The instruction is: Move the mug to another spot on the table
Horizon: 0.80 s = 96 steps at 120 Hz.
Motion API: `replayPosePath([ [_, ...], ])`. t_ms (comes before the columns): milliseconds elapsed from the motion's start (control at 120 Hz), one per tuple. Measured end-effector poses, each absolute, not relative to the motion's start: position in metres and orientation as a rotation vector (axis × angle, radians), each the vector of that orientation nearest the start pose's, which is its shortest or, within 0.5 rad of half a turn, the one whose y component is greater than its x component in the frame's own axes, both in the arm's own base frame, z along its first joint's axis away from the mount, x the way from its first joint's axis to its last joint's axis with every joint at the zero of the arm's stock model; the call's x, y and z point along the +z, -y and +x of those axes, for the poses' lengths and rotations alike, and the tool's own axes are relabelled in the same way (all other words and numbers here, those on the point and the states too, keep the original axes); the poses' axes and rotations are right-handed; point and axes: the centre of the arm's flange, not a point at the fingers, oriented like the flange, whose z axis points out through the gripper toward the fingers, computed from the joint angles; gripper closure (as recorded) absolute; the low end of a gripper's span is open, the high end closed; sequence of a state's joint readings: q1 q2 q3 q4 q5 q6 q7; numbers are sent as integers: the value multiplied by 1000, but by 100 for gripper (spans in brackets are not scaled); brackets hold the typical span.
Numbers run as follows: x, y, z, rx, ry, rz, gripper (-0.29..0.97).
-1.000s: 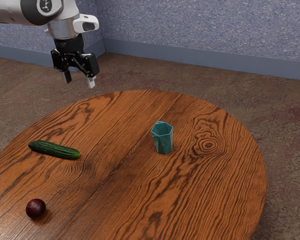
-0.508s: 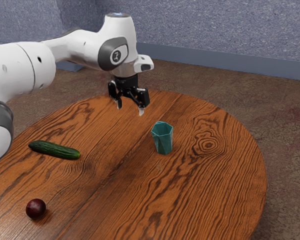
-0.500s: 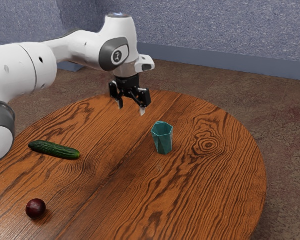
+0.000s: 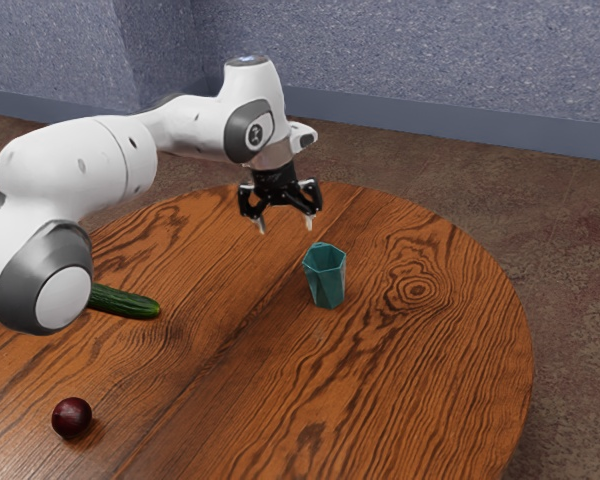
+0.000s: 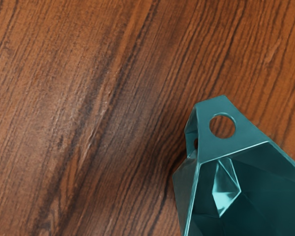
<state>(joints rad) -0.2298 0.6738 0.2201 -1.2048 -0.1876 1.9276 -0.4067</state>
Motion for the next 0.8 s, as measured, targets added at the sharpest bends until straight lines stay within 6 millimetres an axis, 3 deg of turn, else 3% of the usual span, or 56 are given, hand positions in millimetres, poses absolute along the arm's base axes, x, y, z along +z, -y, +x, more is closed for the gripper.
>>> replayPosePath([
  [117,383,68,749,-88,800,-3119,2],
  [275,363,54,767,-44,1032,-3163,2],
  [442,344,57,773,-3,1153,-3130,2],
  [800,366,57,775,-55,1302,-3055,3],
])
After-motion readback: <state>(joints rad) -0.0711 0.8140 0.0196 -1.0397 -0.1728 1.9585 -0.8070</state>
